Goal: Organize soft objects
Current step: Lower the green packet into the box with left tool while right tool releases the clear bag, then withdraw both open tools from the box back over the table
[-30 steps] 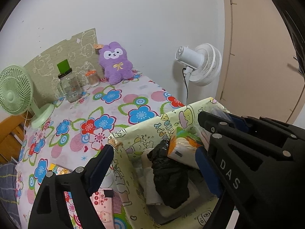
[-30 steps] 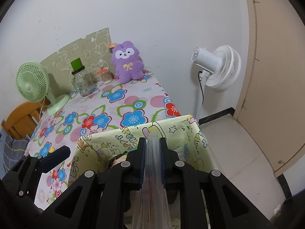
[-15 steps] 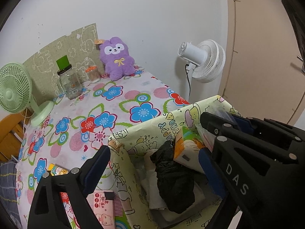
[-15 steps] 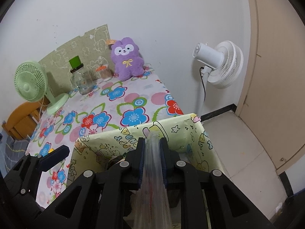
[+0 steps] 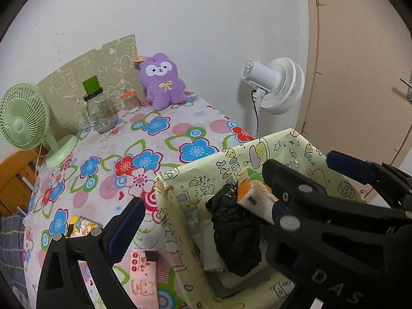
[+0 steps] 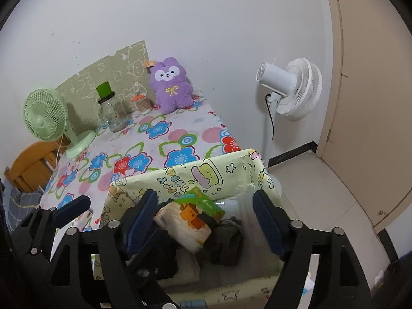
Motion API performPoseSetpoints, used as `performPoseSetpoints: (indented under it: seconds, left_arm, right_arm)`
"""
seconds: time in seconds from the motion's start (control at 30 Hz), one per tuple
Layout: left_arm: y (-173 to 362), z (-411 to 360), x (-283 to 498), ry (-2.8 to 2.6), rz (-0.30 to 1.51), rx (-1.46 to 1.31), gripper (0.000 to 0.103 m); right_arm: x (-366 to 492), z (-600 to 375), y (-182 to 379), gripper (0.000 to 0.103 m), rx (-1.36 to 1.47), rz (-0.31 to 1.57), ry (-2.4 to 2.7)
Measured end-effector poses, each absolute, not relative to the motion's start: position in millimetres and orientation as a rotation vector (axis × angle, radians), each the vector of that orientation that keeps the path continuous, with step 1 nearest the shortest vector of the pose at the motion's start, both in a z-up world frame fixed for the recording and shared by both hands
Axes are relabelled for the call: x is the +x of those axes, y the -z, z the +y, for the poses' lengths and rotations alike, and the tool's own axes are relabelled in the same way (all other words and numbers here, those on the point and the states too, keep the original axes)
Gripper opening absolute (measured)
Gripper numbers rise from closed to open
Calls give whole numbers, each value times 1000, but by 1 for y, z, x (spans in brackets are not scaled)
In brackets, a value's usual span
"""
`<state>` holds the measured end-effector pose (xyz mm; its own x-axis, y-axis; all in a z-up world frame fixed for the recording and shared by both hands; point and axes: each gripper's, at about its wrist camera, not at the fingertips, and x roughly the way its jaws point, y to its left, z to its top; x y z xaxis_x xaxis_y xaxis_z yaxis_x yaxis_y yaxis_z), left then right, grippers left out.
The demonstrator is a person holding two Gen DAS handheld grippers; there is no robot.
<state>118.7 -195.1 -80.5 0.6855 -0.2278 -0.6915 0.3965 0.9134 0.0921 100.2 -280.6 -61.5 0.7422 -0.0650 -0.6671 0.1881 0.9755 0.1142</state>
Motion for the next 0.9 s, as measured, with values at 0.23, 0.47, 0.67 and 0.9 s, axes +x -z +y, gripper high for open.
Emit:
performPoseSetpoints:
  seconds: [0.23, 0.47, 0.67, 0.9]
  left_arm:
    - [73, -179, 107, 341, 715, 222, 101]
    - [67, -158, 95, 338, 700, 198, 103]
    - [65, -138, 87, 323, 692, 186, 103]
    - [63, -113, 76, 282, 670, 176, 103]
  right_arm:
    - [86, -259, 54, 88, 120, 701, 126]
    - [73, -239, 46, 93, 104, 683, 120]
    - [64, -220, 42, 96, 90, 673, 110]
    - [55, -194, 38, 99, 57, 646, 83]
